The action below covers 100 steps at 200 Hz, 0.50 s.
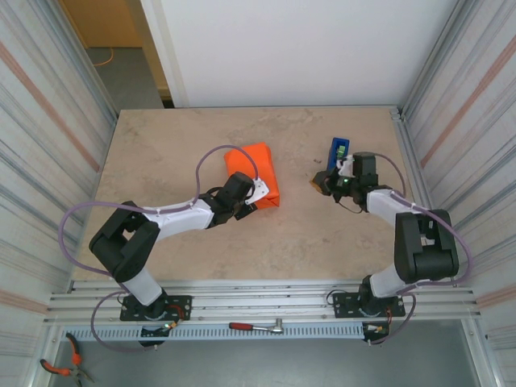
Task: Wrap the gift box in paper
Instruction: Wrap the gift box with the wrapping paper.
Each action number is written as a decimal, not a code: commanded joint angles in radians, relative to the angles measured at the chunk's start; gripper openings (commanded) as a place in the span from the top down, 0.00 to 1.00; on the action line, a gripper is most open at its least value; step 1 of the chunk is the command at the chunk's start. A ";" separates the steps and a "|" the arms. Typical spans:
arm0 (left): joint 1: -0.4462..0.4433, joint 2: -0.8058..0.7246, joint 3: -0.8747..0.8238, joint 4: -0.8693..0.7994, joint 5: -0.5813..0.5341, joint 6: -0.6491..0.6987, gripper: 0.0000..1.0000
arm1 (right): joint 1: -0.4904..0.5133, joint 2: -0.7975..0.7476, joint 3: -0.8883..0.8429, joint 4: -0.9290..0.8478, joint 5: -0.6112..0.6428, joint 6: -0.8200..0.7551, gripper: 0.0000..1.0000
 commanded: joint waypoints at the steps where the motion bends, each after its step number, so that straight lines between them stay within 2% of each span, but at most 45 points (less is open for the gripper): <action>1: -0.011 -0.023 -0.004 -0.061 0.011 -0.019 0.38 | 0.104 -0.033 -0.049 0.064 0.035 -0.028 1.00; 49: -0.012 -0.021 -0.003 -0.061 0.009 -0.019 0.38 | 0.327 -0.019 -0.145 0.317 0.108 0.008 1.00; 100: -0.014 -0.023 -0.005 -0.060 0.009 -0.018 0.38 | 0.445 0.050 -0.173 0.460 0.186 -0.008 1.00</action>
